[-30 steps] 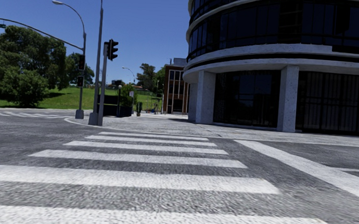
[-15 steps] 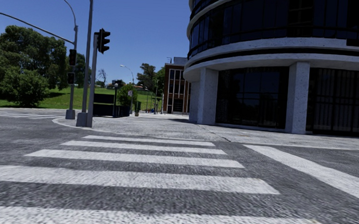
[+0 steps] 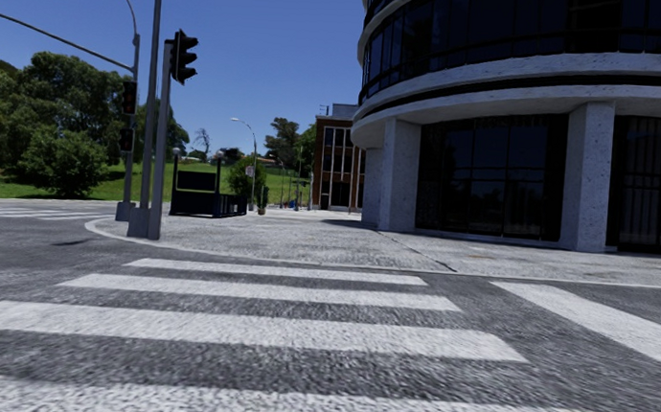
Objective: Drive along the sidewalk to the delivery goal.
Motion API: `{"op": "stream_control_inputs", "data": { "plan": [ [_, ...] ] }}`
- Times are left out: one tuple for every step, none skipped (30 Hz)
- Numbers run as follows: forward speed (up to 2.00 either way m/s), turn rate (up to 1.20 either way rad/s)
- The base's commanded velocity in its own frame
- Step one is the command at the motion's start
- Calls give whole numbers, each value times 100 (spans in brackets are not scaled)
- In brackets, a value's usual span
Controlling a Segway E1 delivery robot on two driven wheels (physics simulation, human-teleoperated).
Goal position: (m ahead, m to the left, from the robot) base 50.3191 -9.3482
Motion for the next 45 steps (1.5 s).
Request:
{"op": "stream_control_inputs", "data": {
  "plan": [
    [200,0],
    [200,0],
    [200,0],
    [200,0],
    [200,0],
    [200,0],
    [200,0],
    [200,0],
    [200,0],
    [200,0],
    [200,0],
    [200,0],
    [200,0],
    [200,0],
    [200,0],
    [200,0],
    [200,0],
    [200,0],
    [200,0],
    [200,0],
    [200,0],
    [200,0],
    [200,0],
    [200,0],
    [200,0],
    [200,0],
    [200,0],
    [200,0],
    [200,0],
    [200,0],
    [200,0],
    [200,0],
    [200,0],
    [200,0],
    [200,0],
    [200,0],
    [200,0],
    [200,0],
    [200,0],
    [200,0],
    [200,0],
    [200,0],
    [200,0],
    [200,3],
    [200,15]
  ]
}}
